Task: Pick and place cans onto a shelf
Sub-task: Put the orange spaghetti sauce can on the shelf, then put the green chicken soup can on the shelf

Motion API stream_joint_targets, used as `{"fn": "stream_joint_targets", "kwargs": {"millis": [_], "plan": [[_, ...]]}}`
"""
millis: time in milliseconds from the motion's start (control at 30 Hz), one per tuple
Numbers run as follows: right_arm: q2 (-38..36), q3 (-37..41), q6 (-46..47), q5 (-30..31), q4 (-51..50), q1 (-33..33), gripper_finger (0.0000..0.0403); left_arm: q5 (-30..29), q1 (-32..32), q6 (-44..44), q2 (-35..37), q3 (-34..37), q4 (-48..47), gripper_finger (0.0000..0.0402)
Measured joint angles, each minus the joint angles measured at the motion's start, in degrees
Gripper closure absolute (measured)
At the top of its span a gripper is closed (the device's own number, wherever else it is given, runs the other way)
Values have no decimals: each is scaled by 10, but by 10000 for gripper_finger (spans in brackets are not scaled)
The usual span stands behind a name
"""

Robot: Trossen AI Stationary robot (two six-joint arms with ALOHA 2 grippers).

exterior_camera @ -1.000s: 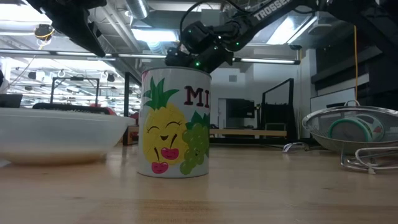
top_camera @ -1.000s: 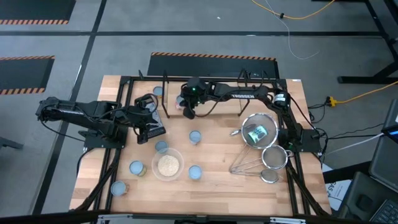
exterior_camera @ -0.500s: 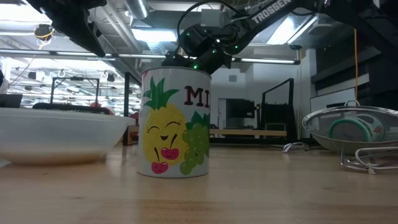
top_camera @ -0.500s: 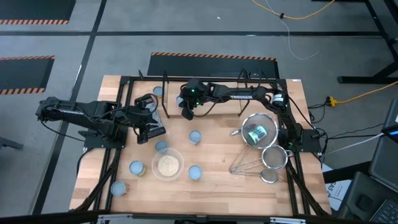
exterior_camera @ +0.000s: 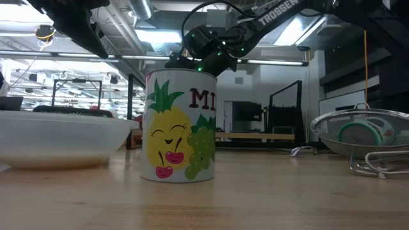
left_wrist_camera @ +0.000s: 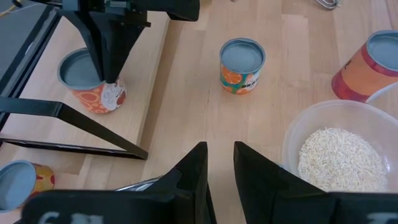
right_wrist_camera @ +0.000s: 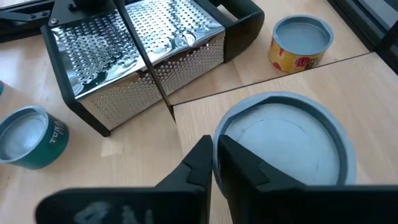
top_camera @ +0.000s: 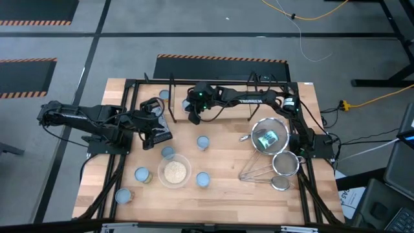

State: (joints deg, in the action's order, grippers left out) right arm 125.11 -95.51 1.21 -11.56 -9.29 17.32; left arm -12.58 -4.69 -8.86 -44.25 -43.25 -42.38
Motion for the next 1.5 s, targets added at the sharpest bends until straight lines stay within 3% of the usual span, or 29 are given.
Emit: {"fn": "stream_joint_targets", "kwargs": {"millis": [400, 600, 933, 1133, 1267, 1500], "plan": [[0, 0, 0, 0, 11, 0, 282, 0, 0, 0, 0, 0, 0, 331], [-1, -6, -7, -5, 8, 0, 277, 0, 0, 0, 0, 0, 0, 331], [-70, -52, -107, -20, -126, 1, 277, 19, 0, -26, 0, 0, 0, 331], [-114, -54, -139, -16, -240, 1, 277, 99, -3, -184, 0, 0, -1, 331], [-122, -37, -145, -16, -251, -5, 277, 170, -32, -336, 0, 0, -9, 331], [-122, -16, -180, -20, -257, -31, 277, 182, -151, -594, -31, -1, 4, 331]]}}
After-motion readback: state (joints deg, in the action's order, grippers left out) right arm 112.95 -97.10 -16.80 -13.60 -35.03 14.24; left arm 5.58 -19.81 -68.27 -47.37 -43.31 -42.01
